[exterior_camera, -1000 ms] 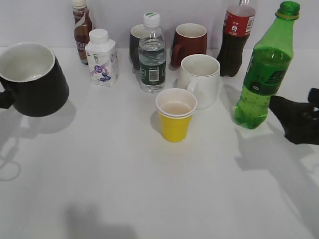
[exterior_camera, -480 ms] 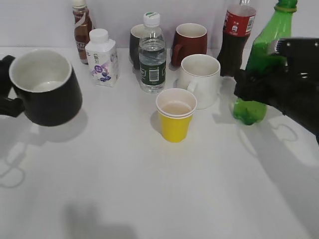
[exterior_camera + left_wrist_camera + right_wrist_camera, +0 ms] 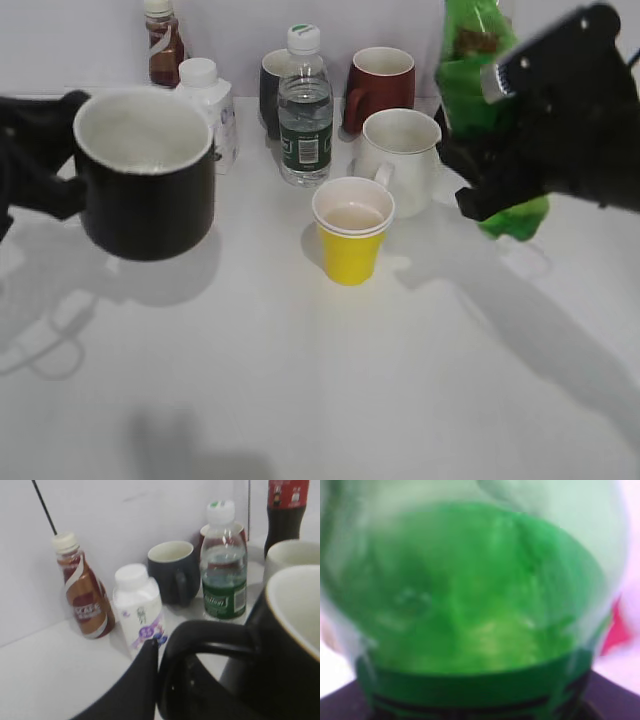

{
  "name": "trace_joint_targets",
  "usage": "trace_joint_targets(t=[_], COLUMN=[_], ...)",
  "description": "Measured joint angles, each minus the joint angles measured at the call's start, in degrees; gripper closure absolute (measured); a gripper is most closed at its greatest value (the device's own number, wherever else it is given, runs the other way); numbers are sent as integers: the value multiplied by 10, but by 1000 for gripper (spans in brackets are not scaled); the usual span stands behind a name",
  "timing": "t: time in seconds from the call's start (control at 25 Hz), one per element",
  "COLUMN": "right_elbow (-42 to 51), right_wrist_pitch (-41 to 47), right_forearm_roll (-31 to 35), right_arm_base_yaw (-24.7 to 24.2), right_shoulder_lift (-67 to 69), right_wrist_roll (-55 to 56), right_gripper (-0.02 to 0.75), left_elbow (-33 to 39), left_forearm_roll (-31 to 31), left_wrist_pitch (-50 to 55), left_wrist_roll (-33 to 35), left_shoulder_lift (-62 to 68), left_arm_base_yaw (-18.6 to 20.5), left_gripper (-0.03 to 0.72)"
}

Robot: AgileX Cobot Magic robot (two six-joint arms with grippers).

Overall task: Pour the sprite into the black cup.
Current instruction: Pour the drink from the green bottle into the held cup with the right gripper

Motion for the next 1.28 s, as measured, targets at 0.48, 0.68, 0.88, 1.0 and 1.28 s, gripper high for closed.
trace_joint_targets(t=[0.48,0.68,0.88,1.0,1.28], right_elbow=[-190,-228,-233,-233,-234], right_wrist_pitch=[321,375,384,386,387], right_forearm_roll=[-147,-251,-333,-360,-427], right_arm_base_yaw=[99,132,153,154,154], right_shoulder_lift=[-31,-2,17,21,21], right_wrist_roll=[-138,-138,-139,-140,-140], right_gripper=[322,322,322,322,322], left_elbow=[-93,-101,-125,-131,-140], left_forearm_roll=[-33,-44,-47,-47,-51], left_wrist_pitch=[161,202,247,259,295], left_wrist_roll=[-1,-1,-1,-1,-1], left_shoulder_lift=[-3,3,3,3,5], left_arm_base_yaw=[-88,-105,-111,-111,-136], left_gripper=[629,629,629,629,629])
